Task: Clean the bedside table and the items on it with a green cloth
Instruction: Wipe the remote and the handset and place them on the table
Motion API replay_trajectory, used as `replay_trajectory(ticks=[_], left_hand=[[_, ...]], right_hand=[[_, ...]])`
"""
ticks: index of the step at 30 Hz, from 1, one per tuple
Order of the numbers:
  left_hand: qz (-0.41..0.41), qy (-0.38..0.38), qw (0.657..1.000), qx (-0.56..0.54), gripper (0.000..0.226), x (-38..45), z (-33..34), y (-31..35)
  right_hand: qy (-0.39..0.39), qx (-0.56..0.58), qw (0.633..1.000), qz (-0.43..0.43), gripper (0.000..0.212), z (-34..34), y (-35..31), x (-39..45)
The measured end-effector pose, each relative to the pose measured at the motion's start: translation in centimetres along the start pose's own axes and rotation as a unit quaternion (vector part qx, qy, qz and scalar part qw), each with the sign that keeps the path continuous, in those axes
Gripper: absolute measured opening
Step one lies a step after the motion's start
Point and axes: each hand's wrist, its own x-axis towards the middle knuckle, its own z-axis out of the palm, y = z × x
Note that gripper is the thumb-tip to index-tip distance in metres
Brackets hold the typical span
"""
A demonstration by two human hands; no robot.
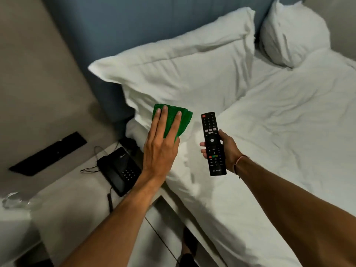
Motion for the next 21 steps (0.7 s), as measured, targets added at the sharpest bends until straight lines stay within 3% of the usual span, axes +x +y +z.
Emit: replay_trajectory(ticks=[6, 12, 21], left_hand=[[-0.078, 0.062, 0.994, 0.032, 0.054, -4.0, -6.9, -6.7], [-0.190, 0.096, 0.971, 0.111, 0.054, -10.7, -13.1, -13.6], [-0.334, 0.075, 0.926, 0.158, 0.057, -19.6, -15.3, -18.7]], right_hand=[[-0.126, -0.010, 0.989, 0.072, 0.054, 10.0, 4.2, 0.5], [-0.247, -0.028, 0.953, 0.171, 0.047, 18.3, 13.0, 0.7], [-0.327, -0.031, 0.905, 0.271, 0.047, 27.6, 25.8, 2.4]])
